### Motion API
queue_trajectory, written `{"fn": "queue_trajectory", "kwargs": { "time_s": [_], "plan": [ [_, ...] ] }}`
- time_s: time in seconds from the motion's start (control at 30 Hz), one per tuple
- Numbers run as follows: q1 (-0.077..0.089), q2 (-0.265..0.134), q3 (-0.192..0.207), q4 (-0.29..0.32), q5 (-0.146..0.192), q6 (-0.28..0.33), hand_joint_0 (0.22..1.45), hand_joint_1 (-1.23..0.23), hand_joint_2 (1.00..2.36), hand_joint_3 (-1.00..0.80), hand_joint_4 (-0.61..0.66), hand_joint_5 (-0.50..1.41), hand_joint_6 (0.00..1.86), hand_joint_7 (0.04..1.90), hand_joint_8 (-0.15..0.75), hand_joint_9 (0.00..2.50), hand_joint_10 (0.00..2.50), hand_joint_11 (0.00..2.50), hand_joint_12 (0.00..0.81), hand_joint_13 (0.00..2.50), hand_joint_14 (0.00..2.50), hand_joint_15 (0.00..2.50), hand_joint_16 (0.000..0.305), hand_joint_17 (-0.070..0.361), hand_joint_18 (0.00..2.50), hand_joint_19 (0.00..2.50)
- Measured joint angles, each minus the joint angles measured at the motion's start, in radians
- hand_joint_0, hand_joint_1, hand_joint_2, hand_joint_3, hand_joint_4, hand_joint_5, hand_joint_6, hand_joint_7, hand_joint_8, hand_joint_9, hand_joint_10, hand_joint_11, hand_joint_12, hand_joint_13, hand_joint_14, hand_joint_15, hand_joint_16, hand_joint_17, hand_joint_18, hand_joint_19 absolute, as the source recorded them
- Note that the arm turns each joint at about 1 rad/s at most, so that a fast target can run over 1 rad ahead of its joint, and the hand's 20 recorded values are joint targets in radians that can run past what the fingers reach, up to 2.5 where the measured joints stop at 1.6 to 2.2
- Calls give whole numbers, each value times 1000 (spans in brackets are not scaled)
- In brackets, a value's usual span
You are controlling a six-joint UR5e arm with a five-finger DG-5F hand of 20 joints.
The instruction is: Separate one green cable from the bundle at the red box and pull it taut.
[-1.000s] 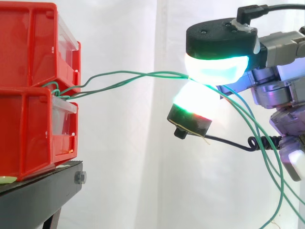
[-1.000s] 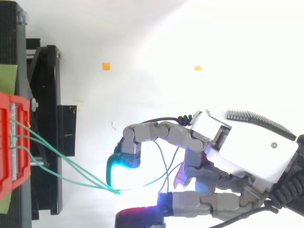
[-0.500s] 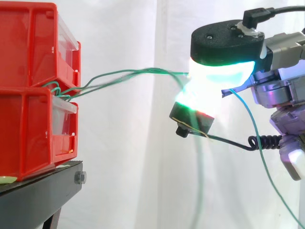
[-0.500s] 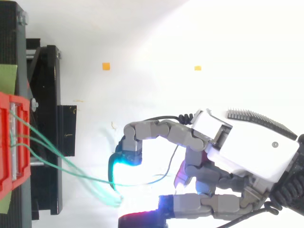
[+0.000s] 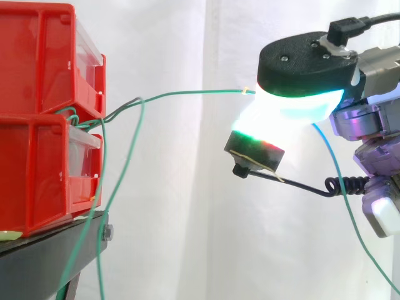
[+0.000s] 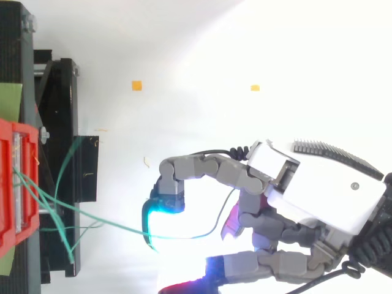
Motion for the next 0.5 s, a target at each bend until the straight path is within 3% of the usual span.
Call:
{"fn": "queue_trajectory", "kwargs": {
  "time_s": [0.07, 0.2, 0.3, 0.37, 0.5],
  "plan": [
    [0, 0, 0, 0, 0, 0, 439, -748, 1000, -500, 131, 127, 522, 1499, 111, 2500, 2500, 380, 504, 2455, 31, 1227, 65, 146, 1529, 0],
    [0, 0, 0, 0, 0, 0, 391, -608, 1000, -500, 136, 137, 503, 1518, 116, 2500, 2500, 410, 518, 2491, 31, 1219, 70, 157, 1607, 0],
    [0, 0, 0, 0, 0, 0, 391, -541, 1000, -500, 131, 140, 500, 1516, 105, 2500, 2500, 423, 520, 2499, 32, 1218, 70, 157, 1615, 0],
    [0, 0, 0, 0, 0, 0, 400, -321, 1000, -500, 129, 142, 501, 1491, 91, 2500, 2500, 417, 504, 2500, 32, 1223, 70, 157, 1622, 0],
    [0, 0, 0, 0, 0, 0, 434, -226, 1000, -500, 106, 144, 501, 1466, 73, 2500, 2500, 389, 481, 2500, 32, 1235, 66, 149, 1602, 0]
  ]
}}
